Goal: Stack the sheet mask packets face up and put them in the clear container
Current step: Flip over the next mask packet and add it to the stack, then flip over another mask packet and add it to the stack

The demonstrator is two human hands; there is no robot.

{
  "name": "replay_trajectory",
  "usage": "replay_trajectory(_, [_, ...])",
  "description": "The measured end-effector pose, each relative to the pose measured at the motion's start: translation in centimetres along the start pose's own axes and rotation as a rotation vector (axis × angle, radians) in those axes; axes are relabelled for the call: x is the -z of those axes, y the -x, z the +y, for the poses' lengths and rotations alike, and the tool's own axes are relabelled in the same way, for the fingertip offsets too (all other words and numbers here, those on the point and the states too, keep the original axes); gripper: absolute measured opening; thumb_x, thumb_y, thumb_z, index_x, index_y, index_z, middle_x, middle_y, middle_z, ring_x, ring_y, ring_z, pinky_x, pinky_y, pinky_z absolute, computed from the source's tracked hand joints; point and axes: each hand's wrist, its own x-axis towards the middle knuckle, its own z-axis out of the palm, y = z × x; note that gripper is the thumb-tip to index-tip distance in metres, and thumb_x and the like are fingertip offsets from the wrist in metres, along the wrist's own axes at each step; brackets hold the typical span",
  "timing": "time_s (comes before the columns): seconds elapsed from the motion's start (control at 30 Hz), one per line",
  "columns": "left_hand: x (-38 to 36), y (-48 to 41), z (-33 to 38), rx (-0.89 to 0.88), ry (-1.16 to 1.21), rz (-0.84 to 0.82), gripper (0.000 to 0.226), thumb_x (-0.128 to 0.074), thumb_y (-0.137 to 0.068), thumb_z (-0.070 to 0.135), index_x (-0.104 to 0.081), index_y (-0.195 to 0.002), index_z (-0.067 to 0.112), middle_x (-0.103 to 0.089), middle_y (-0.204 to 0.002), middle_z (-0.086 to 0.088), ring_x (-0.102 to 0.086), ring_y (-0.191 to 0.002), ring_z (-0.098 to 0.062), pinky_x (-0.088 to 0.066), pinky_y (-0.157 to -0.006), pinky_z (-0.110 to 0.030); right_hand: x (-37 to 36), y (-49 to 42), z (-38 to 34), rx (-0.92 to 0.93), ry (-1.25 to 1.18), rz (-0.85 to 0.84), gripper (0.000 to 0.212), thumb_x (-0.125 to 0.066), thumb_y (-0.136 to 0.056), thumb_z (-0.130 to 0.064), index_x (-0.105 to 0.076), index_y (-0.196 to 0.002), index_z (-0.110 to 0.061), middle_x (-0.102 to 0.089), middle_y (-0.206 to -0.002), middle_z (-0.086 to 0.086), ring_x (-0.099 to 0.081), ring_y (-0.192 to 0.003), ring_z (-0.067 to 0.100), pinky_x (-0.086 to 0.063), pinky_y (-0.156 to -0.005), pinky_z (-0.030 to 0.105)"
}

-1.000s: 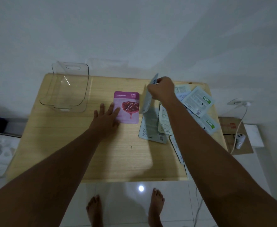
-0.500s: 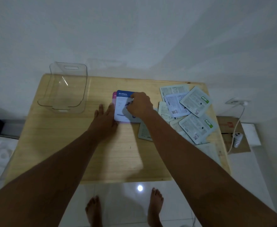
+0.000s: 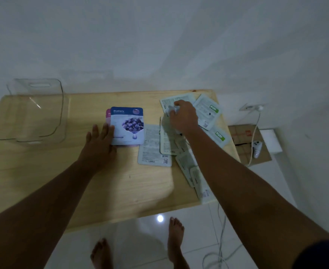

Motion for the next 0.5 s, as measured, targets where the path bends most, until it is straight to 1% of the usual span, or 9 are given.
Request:
replay_trajectory(0.07, [0.1,-0.1,0.5,-0.003,0.001,-0.008,0.074,-0.049,-0.093,0.025,-0.011,-0.154,0.011,-0.007,-0.162,-0.017,0.001,-0.147,-0.046,-0.008,-0.117,-0.058,1.6,-1.0,2.0,-0.104,0.073,0.066,0.039,-0.054,-0.098,-0.036,-0.059,-0.133,-0.019,-0.057,-0.134,0.011,-0.052,-0.127,0.031,-0.045,-0.105,0.048])
replay_trajectory(0.13, [0.1,-0.3,0.8,-0.01,-0.004,-0.005,0.073,-0.049,-0.093,0.024,-0.012,-0.154,0.01,-0.008,-0.162,-0.018,-0.001,-0.147,-0.047,-0.009,-0.116,-0.059,2.7,-1.7,3.7,-0.239,0.142,0.114,0.043,-0.052,-0.098,-0.039,-0.053,-0.136,-0.019,-0.049,-0.138,0.014,-0.046,-0.13,0.033,-0.042,-0.105,0.051])
replay_trajectory(0.2, [0.0,-0.4,1.2,-0.016,-0.011,0.003,0.073,-0.05,-0.093,0.023,-0.012,-0.154,0.01,-0.009,-0.162,-0.018,-0.002,-0.147,-0.047,-0.01,-0.116,-0.06,3.6,-2.0,5.1,-0.411,0.119,0.096,0.053,-0.056,-0.095,-0.042,-0.045,-0.139,-0.015,-0.039,-0.142,0.015,-0.042,-0.13,0.035,-0.04,-0.105,0.051])
replay_trajectory(0.27, [0.0,-0.5,1.5,-0.011,-0.006,0.005,0.073,-0.051,-0.093,0.022,-0.013,-0.154,0.01,-0.009,-0.162,-0.018,-0.002,-0.147,-0.047,-0.009,-0.116,-0.059,4.1,-2.1,6.2,-0.517,0.048,0.044,0.062,-0.063,-0.09,-0.041,-0.038,-0.139,-0.012,-0.035,-0.142,0.017,-0.042,-0.129,0.036,-0.041,-0.104,0.049])
replay_trajectory(0.33, [-0.1,-0.6,1.6,-0.01,0.003,0.012,0.074,-0.051,-0.092,0.022,-0.012,-0.154,0.011,-0.009,-0.162,-0.017,-0.001,-0.147,-0.046,-0.009,-0.116,-0.059,4.4,-2.2,6.9,-0.545,0.004,0.024,0.069,-0.069,-0.087,-0.036,-0.034,-0.14,-0.009,-0.033,-0.142,0.018,-0.044,-0.129,0.038,-0.043,-0.103,0.046])
replay_trajectory(0.4, [-0.2,-0.7,1.5,-0.011,0.004,0.01,0.074,-0.05,-0.093,0.023,-0.01,-0.155,0.013,-0.007,-0.163,-0.015,0.0,-0.148,-0.045,-0.007,-0.117,-0.059,4.5,-2.5,7.5,-0.554,-0.065,0.04,0.078,-0.077,-0.083,-0.03,-0.03,-0.141,-0.008,-0.033,-0.142,0.019,-0.045,-0.129,0.038,-0.045,-0.103,0.044])
replay_trajectory(0.5, [-0.4,-0.7,1.2,-0.007,-0.004,-0.003,0.073,-0.046,-0.095,0.027,-0.006,-0.155,0.016,-0.004,-0.163,-0.013,0.002,-0.148,-0.043,-0.006,-0.117,-0.058,4.8,-3.0,8.1,-0.595,-0.207,0.067,0.087,-0.086,-0.075,-0.026,-0.031,-0.139,-0.006,-0.04,-0.14,0.019,-0.051,-0.126,0.032,-0.05,-0.099,0.038])
